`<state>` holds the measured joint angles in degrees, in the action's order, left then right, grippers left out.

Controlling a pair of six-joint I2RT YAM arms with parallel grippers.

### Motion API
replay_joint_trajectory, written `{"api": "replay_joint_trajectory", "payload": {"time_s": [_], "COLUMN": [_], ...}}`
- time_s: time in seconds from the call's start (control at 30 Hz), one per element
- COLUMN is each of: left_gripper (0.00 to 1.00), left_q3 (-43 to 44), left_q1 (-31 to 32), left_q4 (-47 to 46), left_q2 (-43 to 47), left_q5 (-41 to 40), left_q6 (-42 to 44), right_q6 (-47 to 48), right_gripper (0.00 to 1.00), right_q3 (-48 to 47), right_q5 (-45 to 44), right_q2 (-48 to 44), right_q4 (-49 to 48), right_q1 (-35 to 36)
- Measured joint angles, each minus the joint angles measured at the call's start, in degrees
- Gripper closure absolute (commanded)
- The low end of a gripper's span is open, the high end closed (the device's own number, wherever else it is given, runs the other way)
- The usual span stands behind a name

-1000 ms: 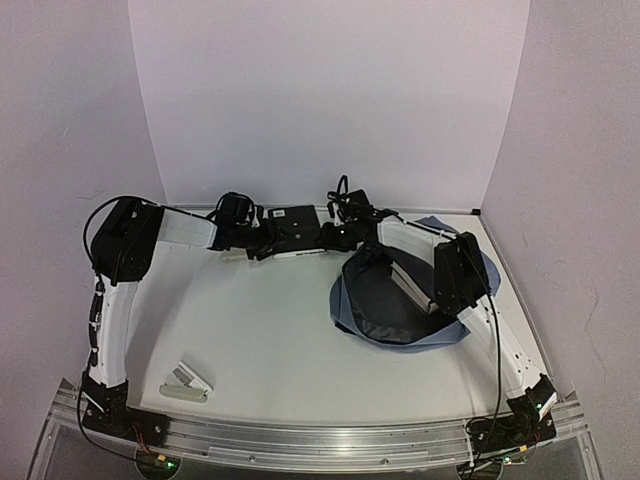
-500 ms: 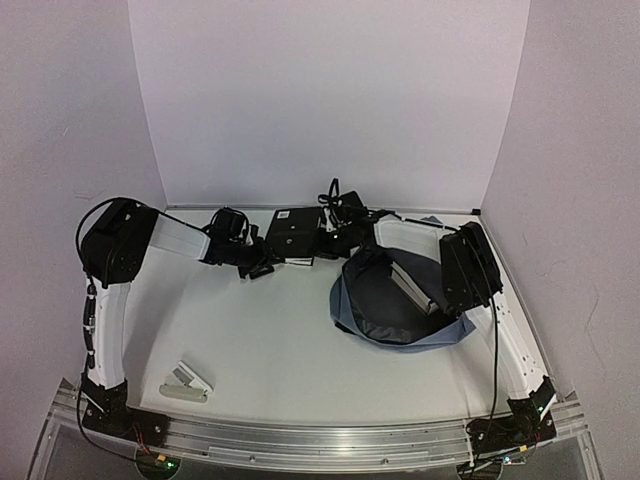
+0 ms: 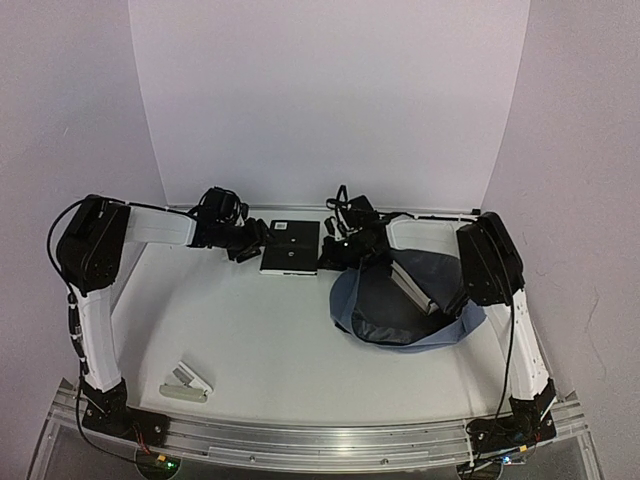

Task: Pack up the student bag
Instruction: Pick up the stationery from the center of the board.

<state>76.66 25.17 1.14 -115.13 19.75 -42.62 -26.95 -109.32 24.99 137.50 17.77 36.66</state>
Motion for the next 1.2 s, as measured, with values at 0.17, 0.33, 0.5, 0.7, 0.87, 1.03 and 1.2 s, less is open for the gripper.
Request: {"api": "replay_joint_trajectory", "payload": {"time_s": [0.17, 0.33, 0.5, 0.7, 0.87, 1.03, 1.2], "left_gripper": [0.24, 0.22, 0.20, 0.22, 0.26, 0.27, 0.29], "left_q3": [-3.06, -9.72, -16.77, -15.92, -6.63, -1.05, 3.73], "left_q1": [0.48, 1.70, 2.56, 2.60, 2.60, 2.60, 2.54], "left_q4": [1.56, 1.86, 1.87, 3.06, 3.91, 5.83, 7.84], "left_q2": [7.93, 16.54, 20.17, 18.16, 8.87, 1.46, -4.32], "left_q5": [-1.21, -1.94, -2.06, -2.45, -4.06, -5.94, -6.95], "left_q6": [2.20, 2.24, 2.07, 2.85, 3.90, 4.12, 4.24], "right_q6": [-0.74, -0.97, 0.65, 0.88, -0.78, -1.73, -1.96], "right_gripper": [1.00, 0.87, 0.61, 0.50, 0.37, 0.40, 0.44], "right_q3": [6.51, 13.26, 14.21, 5.02, 1.03, -0.74, -4.07], "right_q5": [3.07, 4.86, 2.81, -2.07, -4.64, -5.61, -4.46], "right_q2": [-6.84, -12.61, -13.09, -7.60, -2.37, 1.48, 5.10], "right_q4": [-0.20, -0.89, -1.05, -2.03, -2.97, -2.73, -2.88], "right_q1": [1.31, 3.15, 4.00, 3.01, 0.77, -1.14, -1.75]}}
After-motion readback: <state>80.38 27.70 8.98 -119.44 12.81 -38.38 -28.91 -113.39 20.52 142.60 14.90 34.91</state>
